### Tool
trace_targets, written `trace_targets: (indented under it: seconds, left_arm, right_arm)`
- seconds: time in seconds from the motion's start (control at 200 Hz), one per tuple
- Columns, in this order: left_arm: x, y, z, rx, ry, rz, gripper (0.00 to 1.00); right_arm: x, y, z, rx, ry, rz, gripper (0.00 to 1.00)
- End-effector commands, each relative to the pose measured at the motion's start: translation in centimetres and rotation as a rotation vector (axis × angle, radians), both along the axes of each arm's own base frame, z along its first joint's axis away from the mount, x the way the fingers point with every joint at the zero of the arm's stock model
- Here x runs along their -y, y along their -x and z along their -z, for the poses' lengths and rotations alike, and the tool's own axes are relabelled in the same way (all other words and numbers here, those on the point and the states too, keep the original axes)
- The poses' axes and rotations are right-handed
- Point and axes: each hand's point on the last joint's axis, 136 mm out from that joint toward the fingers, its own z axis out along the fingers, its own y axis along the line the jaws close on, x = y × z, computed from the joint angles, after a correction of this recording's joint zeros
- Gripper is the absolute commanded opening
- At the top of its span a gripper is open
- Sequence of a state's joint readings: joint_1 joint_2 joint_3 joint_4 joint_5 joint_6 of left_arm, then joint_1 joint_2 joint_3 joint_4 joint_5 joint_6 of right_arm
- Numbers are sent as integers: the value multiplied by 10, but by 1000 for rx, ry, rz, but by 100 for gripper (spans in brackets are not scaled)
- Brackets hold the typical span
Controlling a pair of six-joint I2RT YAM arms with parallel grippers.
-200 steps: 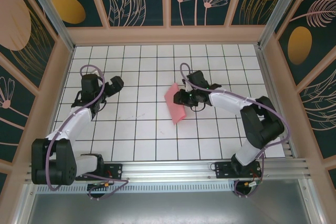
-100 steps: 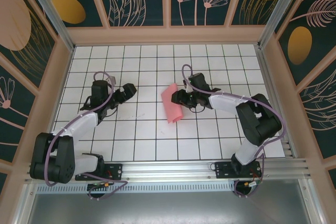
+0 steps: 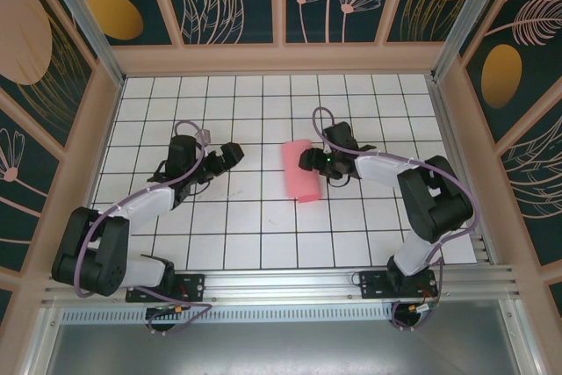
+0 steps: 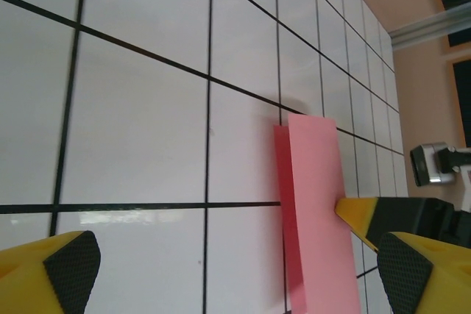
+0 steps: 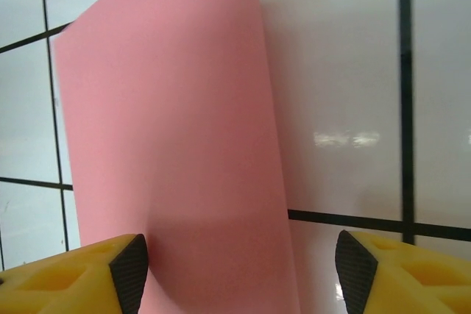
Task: Fold a paper plane with a square sheet of paper (pick it up from the middle)
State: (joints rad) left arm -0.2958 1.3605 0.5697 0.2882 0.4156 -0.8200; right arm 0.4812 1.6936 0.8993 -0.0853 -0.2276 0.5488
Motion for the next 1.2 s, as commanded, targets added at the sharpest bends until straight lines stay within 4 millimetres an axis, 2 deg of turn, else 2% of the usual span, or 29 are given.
trace_targets:
  seconds: [0.0, 0.29, 0.435, 0.645, 0.806, 0.831, 0.991, 1.196]
  left_arm:
    - [24, -5, -16, 43, 57, 57, 99]
    - [67, -10, -9, -9, 98, 101, 91]
    - [89, -14, -8, -20, 110, 109, 87]
    - [120, -20, -8, 4, 135, 121, 79]
    - [129, -28, -8, 21, 104, 128, 83]
    - [130, -28, 6, -9, 84, 128, 83]
    - [139, -35, 17, -38, 71, 142, 82]
    - [138, -46, 29, -69, 36, 99, 78]
  right_arm:
    - [16, 5, 4, -6, 42, 15, 69]
    - [22, 14, 20, -29, 85, -80, 60]
    - [31, 11, 28, -50, 100, -47, 59]
    - [30, 9, 39, -93, 54, 24, 59]
    - [32, 9, 51, -129, 60, 60, 59]
    - [33, 10, 53, -135, 64, 66, 60]
    - [34, 16, 69, -175, 93, 44, 61]
    - [40, 33, 97, -220, 205, -40, 63]
